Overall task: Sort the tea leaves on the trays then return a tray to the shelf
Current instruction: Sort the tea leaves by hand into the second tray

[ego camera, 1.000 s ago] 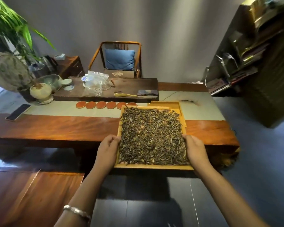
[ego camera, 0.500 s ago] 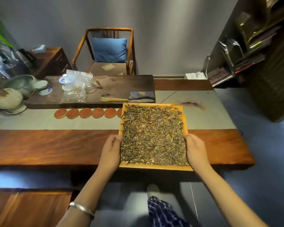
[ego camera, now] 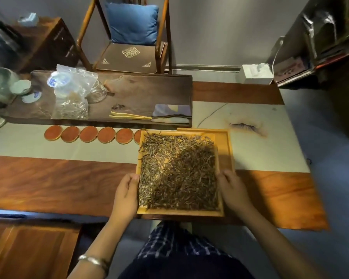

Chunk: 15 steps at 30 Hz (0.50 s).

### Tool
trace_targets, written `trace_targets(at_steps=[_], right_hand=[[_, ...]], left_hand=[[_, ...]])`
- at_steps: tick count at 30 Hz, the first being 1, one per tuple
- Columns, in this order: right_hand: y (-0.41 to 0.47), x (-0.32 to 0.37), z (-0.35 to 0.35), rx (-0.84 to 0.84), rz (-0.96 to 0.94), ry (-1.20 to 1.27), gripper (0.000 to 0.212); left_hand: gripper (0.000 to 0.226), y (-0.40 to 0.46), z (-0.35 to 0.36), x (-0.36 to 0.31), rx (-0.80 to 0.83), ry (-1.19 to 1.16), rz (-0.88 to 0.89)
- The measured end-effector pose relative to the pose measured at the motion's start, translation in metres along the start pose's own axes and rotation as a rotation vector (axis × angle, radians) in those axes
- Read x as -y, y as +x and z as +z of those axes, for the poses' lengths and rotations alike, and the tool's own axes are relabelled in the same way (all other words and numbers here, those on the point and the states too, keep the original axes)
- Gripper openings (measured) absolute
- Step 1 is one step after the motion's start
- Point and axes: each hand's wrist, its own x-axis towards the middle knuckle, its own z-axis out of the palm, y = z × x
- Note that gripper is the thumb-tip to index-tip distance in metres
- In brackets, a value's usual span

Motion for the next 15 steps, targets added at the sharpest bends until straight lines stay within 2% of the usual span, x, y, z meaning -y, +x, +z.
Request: trace_targets(at_steps=[2,3,7,11,15], right_hand=[[0.005,-0.002,-0.002,-0.034,-0.021,-0.033,0.010],[0.007,-0.003,-0.004,-0.050,-0.058,-0.071,0.012],[0.017,-0.002,-0.007,-0.011,-0.247,-0.421,0.052],[0.033,0.005,0.005,0.074,-0.378,-0.667,0.063],[0.047,0.011,0.016,0.040,-0.420,-0.777,0.063]], left_hand=[[0.026,0.004,0.002,0.003,0.013,0.015,-0.008],[0.026,0.006,0.004,0.006,0.025,0.017,-0.020],[0.025,0.010,0.009,0.010,0.078,0.009,-0.073],[0.025,0.018,0.014,0.006,0.099,-0.002,-0.088],[0.026,0.027,0.013,0.006,0.130,-0.014,-0.107]])
